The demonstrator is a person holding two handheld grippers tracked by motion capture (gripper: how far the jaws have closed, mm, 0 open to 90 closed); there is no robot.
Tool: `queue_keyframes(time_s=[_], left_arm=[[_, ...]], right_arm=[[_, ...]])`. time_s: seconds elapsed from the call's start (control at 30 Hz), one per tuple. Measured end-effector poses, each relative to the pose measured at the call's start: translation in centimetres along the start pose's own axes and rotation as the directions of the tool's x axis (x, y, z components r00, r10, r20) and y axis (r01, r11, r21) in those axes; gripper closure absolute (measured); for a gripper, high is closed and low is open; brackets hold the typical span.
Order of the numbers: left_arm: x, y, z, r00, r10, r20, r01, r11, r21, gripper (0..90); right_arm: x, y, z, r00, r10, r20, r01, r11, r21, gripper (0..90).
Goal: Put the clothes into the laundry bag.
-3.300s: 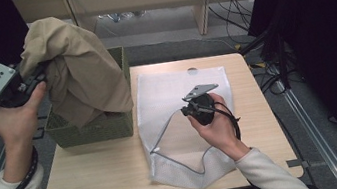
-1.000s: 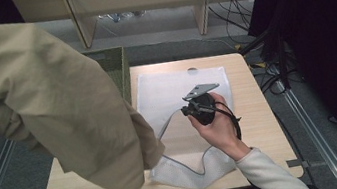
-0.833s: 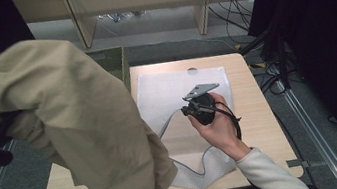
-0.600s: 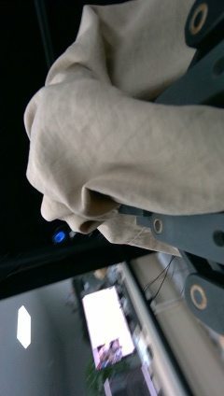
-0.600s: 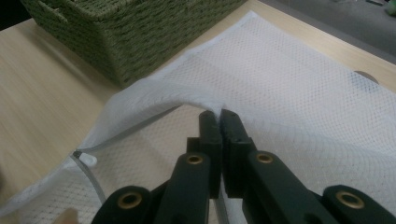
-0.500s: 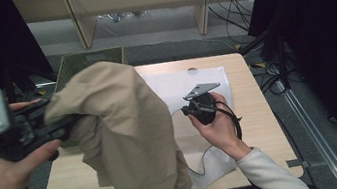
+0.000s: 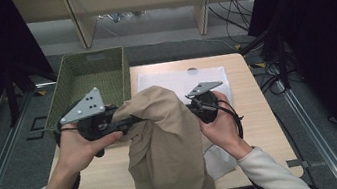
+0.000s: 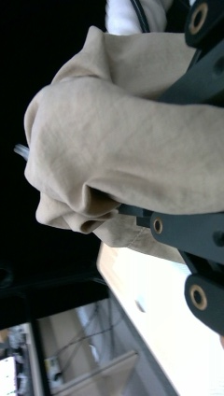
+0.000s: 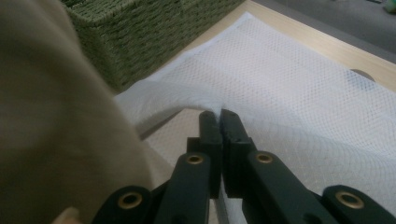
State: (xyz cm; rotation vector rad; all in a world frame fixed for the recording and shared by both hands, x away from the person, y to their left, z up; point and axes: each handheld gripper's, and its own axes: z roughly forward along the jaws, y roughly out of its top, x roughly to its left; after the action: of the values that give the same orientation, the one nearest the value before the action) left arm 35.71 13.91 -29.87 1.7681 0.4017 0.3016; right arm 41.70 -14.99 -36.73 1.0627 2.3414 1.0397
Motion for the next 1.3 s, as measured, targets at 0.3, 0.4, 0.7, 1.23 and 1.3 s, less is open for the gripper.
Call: queue_keyframes(time_s=[0.3,0.4,0.7,1.23,1.3], left_arm=[[-0.5,-2.8,4.6,0.9941,0.107,-0.019,-0.101,0.9748,0.199,76.2],[-1.2,-3.9,6.3,0.9946,0.103,0.013,-0.103,0.9608,0.257,76.2],[-1.6,-6.5,10.3,0.9919,0.127,0.005,-0.121,0.9273,0.354,76.2],[-0.7,-8.9,13.3,0.9885,0.089,-0.122,-0.024,0.8914,0.453,76.0],[-0.3,-8.8,13.0,0.9846,0.096,-0.146,-0.019,0.8884,0.459,76.1]], right_arm=[[-0.3,0.0,-0.2,1.0,0.006,0.007,-0.006,1.0,-0.021,90.0],[-0.2,0.0,-0.3,0.9995,0.031,0.005,-0.03,0.999,-0.022,90.0],[0.0,0.1,-0.4,0.9998,0.02,-0.003,-0.02,1.0,-0.022,90.0],[0.2,0.0,-1.0,0.9996,-0.007,-0.027,0.007,1.0,-0.015,90.0],[0.1,-0.2,-1.3,0.9997,0.017,-0.02,-0.017,1.0,-0.009,90.0]])
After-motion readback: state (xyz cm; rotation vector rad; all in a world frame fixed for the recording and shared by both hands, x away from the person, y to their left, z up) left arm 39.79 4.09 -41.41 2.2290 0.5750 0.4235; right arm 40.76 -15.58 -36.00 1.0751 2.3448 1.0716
